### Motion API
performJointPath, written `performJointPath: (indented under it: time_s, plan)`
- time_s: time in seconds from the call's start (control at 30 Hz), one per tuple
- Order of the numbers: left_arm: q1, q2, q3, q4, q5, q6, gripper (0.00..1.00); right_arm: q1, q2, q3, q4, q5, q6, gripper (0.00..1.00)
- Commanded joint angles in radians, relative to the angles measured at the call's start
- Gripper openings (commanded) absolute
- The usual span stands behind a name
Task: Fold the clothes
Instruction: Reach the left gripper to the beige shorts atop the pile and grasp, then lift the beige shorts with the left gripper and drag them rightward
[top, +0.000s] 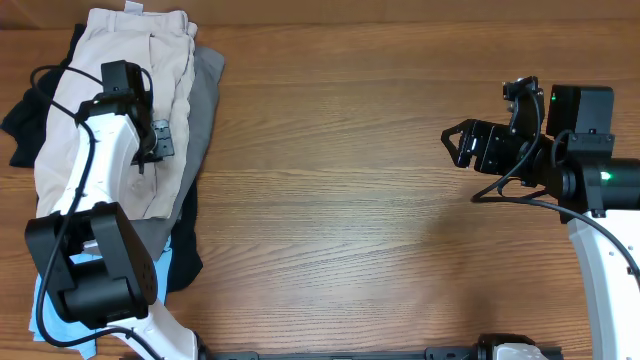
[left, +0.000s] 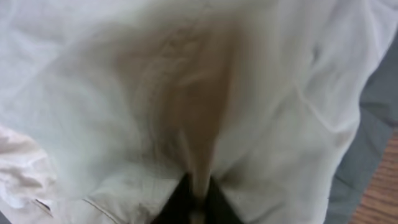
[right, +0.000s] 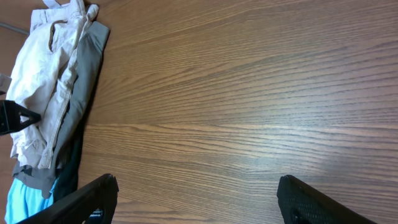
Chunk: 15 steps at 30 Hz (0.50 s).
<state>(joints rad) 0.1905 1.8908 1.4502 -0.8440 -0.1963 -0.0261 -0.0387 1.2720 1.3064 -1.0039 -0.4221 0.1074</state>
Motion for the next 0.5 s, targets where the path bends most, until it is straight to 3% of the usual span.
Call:
performJointPath:
  time_s: [0.0, 0.13, 0.47]
  plan:
    - [-0.008, 0.005, 0.025, -0.014, 0.013, -0.023, 0.04, -0.001, -0.004, 0.028, 0.007, -0.006, -0.005, 0.86]
    - [-0.008, 0.004, 0.171, -0.150, 0.014, -0.035, 0.04, -0.001, -0.004, 0.028, 0.007, -0.006, -0.005, 0.86]
    - [-0.087, 0.004, 0.781, -0.604, 0.014, 0.000, 0.04, -0.001, -0.004, 0.029, 0.018, -0.006, -0.004, 0.85]
